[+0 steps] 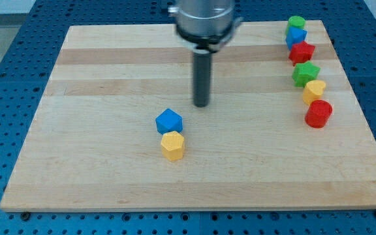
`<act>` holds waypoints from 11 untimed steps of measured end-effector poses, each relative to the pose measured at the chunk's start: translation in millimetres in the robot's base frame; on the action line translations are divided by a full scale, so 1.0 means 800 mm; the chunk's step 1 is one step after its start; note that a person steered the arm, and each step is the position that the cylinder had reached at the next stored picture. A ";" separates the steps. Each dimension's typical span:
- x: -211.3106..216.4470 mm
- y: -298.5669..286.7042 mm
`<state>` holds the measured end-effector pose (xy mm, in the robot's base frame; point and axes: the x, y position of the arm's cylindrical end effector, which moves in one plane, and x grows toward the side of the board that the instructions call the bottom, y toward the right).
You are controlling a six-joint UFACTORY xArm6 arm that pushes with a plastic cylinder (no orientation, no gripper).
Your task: Push the blue cube diagonal to the red circle
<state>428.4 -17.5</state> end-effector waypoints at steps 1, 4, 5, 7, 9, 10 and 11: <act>0.004 -0.067; 0.053 -0.097; 0.056 -0.077; 0.090 -0.026; 0.110 0.039; 0.124 0.074; 0.146 0.096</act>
